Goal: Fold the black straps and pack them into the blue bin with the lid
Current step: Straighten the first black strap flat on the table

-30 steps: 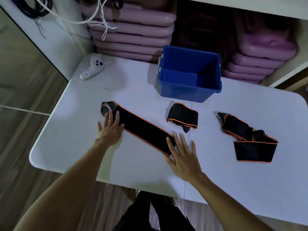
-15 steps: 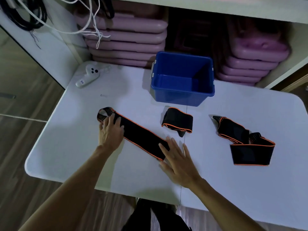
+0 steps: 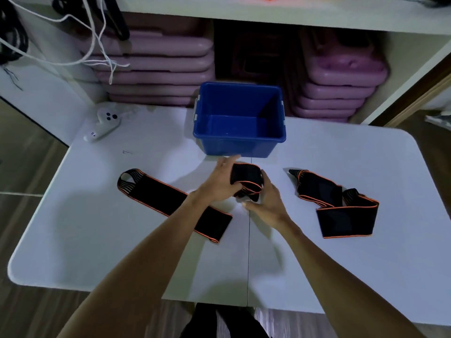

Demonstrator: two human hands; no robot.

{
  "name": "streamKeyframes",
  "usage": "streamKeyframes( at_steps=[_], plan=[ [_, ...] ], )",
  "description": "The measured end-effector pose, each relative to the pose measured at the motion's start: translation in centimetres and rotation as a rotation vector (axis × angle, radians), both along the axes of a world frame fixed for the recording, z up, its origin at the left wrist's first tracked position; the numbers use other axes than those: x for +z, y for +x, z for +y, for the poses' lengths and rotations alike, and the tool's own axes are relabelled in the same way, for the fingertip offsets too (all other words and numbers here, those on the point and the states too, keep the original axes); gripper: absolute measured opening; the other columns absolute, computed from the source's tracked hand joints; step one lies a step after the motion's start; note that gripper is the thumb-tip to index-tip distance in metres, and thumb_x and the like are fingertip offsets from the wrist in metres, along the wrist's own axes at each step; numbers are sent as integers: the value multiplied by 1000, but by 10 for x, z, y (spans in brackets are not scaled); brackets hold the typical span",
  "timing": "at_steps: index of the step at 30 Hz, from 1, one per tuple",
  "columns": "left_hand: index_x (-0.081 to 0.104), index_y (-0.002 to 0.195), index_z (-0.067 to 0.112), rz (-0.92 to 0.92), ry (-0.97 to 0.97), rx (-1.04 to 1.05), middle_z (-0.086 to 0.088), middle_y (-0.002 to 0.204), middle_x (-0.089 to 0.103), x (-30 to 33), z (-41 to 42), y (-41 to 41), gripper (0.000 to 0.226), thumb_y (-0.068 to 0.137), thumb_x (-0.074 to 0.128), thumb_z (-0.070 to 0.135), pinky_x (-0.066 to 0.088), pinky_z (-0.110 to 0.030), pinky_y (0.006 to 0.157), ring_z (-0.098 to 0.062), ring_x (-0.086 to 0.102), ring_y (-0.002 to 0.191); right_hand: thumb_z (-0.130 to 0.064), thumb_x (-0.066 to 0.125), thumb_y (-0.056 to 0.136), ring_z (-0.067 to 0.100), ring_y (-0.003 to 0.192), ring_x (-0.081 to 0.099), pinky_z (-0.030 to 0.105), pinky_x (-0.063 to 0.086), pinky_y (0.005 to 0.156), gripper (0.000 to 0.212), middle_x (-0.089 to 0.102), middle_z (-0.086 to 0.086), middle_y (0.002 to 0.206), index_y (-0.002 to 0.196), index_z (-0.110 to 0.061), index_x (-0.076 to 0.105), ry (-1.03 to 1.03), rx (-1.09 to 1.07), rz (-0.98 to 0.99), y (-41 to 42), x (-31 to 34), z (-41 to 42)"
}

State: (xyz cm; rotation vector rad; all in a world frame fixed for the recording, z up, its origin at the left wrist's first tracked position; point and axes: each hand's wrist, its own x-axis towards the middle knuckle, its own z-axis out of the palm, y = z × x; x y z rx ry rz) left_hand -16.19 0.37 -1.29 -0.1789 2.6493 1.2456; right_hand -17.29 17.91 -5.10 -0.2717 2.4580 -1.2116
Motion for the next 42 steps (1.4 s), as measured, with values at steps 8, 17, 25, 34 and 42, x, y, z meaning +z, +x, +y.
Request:
streamKeyframes(
  at_steps=[8,17,25,34,42],
  plan=[
    [9,151,22,-40,-84,159,-8,150,20,-15,-56,45,99,73,69,16,30,-38,113,-30,27,139,-23,54,80,28,85,58,34,46,65,15,65,1,84,93,-25,60,152,-30,61,6,-17,-10],
    [38,142,23,376,-461,-148,-5,144,39,8,-25,37,77,75,64,51,33,-47,110,-25,36,134,-20,70,87,13,96,50,17,39,80,15,59,-12,94,101,-23,67,-171,1,226,12,34,-40],
    [70,97,16,262,29,245,3,99,71,19,-72,31,21,82,70,2,52,-35,90,-11,66,92,-27,71,88,-1,102,59,21,51,85,34,63,-24,108,112,-44,56,-354,-74,52,23,36,-49],
    [68,103,9,93,716,219,-8,106,69,90,-90,44,19,87,62,-1,57,-33,80,-21,68,97,-41,81,71,8,141,27,35,27,114,90,32,-11,154,145,-42,30,-218,194,-71,30,20,-91],
    [63,119,12,-83,975,513,-4,115,70,81,-180,64,29,95,51,23,54,-31,89,-17,62,102,-33,74,81,20,130,42,40,43,103,33,52,-3,135,110,-25,60,149,355,119,21,-6,-91]
  ],
)
